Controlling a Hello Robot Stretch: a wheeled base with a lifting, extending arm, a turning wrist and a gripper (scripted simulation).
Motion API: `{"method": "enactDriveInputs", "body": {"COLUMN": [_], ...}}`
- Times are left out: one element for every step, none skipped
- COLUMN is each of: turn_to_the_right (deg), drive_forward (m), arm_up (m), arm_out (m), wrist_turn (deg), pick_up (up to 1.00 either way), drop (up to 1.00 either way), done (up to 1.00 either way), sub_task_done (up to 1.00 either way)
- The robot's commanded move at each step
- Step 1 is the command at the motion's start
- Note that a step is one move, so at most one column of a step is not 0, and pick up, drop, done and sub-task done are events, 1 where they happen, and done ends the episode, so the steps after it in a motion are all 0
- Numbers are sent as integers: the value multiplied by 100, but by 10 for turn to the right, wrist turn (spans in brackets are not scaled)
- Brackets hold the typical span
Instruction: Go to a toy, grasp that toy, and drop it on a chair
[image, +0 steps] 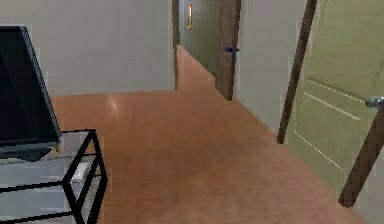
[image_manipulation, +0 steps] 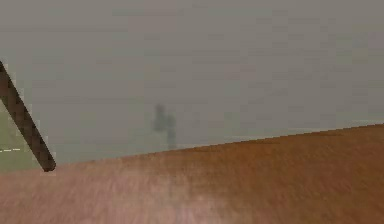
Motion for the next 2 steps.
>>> {"method": "enactDriveInputs", "body": {"turn_to_the_right": [0,0], "drive_forward": [100,100], "arm_up": [0,0], "arm_out": [0,0], "wrist_turn": [0,0], "pick_up": [0,0], "drop": [0,0], "done": [0,0], "sub_task_done": [0,0]}}
